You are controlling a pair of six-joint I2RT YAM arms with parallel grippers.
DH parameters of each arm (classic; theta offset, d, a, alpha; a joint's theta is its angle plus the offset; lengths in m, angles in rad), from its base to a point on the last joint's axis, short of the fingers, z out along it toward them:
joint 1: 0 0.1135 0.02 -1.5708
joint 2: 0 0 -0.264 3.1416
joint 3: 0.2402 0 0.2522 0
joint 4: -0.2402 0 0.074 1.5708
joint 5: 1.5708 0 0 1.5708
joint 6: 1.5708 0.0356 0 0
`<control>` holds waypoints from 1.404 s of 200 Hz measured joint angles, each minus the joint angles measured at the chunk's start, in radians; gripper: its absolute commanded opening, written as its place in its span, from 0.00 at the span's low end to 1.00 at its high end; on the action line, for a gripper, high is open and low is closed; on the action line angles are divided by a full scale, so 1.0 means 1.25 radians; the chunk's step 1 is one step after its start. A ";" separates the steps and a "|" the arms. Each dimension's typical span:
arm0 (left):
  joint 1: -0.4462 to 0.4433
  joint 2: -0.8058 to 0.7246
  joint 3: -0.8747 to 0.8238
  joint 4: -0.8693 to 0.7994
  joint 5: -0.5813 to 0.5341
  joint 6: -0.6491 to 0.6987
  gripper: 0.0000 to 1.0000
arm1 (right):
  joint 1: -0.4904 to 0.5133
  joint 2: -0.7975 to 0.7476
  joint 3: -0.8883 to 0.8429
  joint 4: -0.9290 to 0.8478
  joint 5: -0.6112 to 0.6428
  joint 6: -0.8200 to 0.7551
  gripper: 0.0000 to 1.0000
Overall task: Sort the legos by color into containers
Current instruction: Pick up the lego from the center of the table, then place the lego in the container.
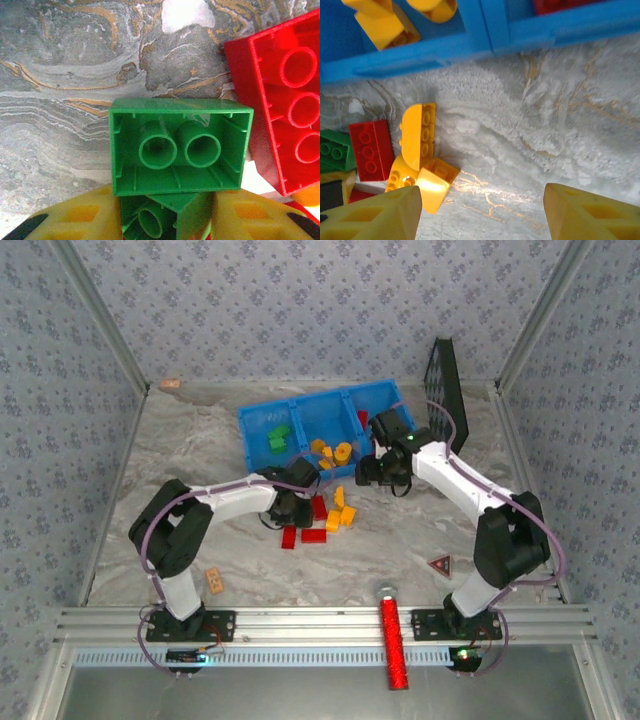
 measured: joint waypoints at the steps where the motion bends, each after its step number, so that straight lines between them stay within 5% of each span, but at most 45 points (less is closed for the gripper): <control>1: 0.000 -0.001 0.000 0.000 0.000 0.000 0.39 | 0.000 -0.001 -0.002 0.001 -0.001 0.001 0.67; 66: 0.018 -0.111 0.069 -0.135 -0.041 0.015 0.38 | 0.080 -0.004 -0.127 0.072 -0.065 0.089 0.70; 139: 0.147 -0.207 0.206 -0.147 -0.096 0.035 0.38 | 0.117 0.044 -0.138 0.151 -0.068 0.148 0.74; 223: 0.214 -0.005 0.353 -0.121 -0.152 0.082 0.37 | 0.146 0.115 -0.124 0.158 -0.058 0.177 0.77; 281: 0.253 0.149 0.467 -0.115 -0.153 0.089 0.39 | 0.147 0.147 -0.110 0.164 -0.045 0.190 0.67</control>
